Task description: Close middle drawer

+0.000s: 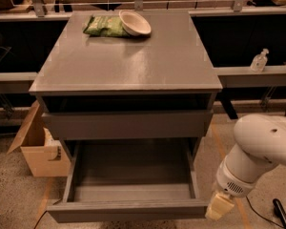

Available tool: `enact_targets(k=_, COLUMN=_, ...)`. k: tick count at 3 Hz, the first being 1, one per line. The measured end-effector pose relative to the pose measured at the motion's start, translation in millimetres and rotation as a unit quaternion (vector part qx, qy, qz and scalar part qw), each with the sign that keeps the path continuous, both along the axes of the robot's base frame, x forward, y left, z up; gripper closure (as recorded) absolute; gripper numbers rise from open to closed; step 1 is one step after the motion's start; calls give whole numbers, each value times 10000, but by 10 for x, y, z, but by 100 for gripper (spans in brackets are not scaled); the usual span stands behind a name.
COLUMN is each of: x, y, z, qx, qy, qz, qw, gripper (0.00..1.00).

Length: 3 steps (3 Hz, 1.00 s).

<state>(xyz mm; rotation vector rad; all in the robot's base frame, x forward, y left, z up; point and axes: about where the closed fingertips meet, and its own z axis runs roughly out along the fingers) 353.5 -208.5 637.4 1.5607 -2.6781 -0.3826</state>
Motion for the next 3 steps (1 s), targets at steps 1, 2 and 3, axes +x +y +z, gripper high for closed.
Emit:
enact_targets(k=1, x=-61, y=107, z=-480, qx=203, qy=309, qz=-171, qw=9992, gripper=65)
enact_targets(k=2, x=-103, y=185, z=-918, qx=459, qy=496, qz=-400, qw=9969, gripper=88)
enact_targets(k=3, x=-106, y=191, z=-941, qx=466, qy=508, qz=-398, qw=9968, gripper=100)
